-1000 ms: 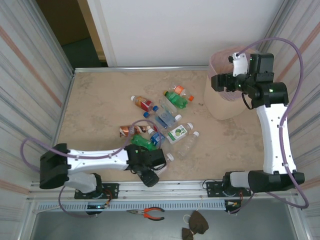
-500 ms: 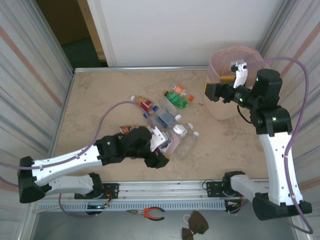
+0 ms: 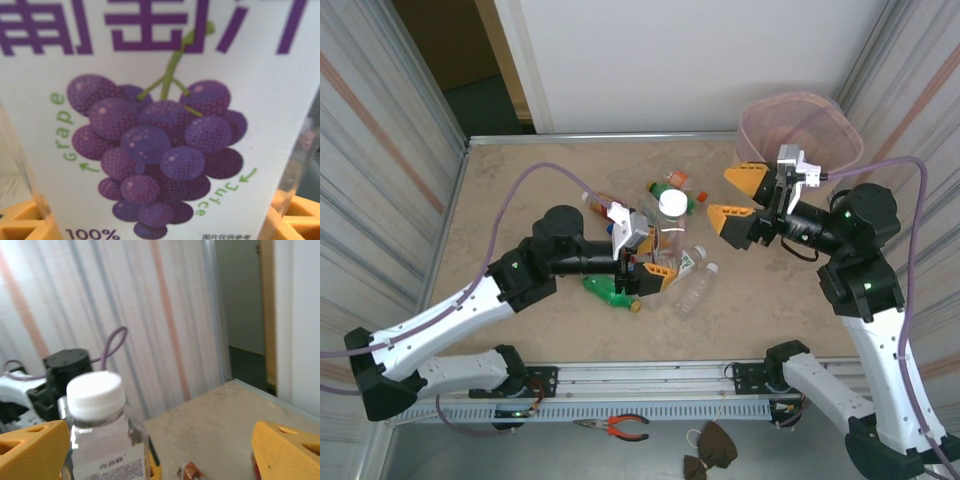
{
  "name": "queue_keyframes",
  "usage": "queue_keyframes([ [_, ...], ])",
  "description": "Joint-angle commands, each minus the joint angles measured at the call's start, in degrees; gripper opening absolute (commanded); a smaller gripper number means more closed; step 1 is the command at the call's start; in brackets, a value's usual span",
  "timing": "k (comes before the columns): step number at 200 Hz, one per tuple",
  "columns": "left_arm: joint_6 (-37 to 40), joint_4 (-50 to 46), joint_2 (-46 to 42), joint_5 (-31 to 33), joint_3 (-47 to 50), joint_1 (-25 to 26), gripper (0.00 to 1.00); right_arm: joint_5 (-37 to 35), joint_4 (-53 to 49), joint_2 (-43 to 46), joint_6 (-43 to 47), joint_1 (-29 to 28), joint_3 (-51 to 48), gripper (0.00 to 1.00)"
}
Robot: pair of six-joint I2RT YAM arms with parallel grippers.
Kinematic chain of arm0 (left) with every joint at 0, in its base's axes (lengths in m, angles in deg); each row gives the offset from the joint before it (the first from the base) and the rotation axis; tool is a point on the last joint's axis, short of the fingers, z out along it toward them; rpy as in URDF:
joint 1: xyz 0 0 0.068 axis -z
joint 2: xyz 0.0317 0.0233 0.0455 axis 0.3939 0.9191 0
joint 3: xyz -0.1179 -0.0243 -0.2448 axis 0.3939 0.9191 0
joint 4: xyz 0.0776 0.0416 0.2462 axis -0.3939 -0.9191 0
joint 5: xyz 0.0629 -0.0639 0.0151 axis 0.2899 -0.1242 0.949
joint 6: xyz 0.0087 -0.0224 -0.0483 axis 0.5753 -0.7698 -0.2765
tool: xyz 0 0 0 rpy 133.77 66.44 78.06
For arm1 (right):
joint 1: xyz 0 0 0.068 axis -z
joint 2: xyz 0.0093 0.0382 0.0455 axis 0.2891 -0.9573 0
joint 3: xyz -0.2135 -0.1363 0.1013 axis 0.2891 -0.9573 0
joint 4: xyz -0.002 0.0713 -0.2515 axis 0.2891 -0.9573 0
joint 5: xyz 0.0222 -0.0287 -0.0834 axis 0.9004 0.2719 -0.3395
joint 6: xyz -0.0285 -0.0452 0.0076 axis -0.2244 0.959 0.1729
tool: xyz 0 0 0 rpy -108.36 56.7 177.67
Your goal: Put the plastic bottles in the bin
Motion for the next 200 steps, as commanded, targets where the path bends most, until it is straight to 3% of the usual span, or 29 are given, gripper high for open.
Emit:
queue_keyframes([
  [1, 1.7, 5.3, 1.1, -7.1, -3.8, -0.4, 0.54, 3.9, 5.4, 0.9, -1.1, -3.3, -0.8, 0.96],
  [63, 1.0, 6.8, 2.6, -9.1, -6.5, -0.4, 0.53, 3.8, 1.3, -0.8, 6.5, -15.2, -0.6, 0.98],
  [98, 0.8, 7.0, 2.5, -8.2, -6.6, -0.4, 0.53, -0.8, -1.8, -1.8, 11.2, -20.4, -1.0, 0.95],
  [200, 1.2, 5.9, 0.2, -3.3, -5.5, -0.4, 0.53, -4.5, -2.6, -3.3, 12.7, -23.1, -2.4, 0.69],
])
